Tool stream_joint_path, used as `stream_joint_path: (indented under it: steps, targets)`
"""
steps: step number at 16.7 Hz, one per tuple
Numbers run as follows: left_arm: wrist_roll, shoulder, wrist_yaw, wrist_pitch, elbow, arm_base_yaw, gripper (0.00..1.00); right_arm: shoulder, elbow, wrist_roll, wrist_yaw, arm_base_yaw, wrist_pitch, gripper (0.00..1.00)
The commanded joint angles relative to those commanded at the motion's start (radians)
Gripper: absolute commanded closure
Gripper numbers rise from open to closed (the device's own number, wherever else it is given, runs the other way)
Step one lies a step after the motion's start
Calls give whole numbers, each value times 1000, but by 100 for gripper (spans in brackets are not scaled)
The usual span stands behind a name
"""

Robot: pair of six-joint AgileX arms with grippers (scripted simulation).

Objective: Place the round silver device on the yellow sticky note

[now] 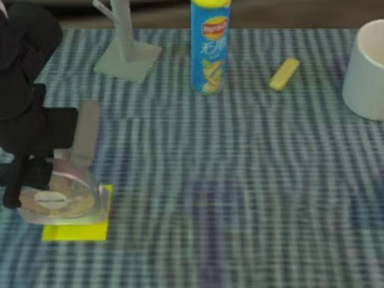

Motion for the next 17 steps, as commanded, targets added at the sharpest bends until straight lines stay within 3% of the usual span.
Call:
stream_joint_path:
  steps: [12, 17]
  targets:
    - [0, 0, 0, 0, 0, 0, 2, 0, 0, 0, 0, 0, 0, 0]
    - [0, 0, 0, 0, 0, 0, 0, 0, 0, 0, 0, 0, 0, 0]
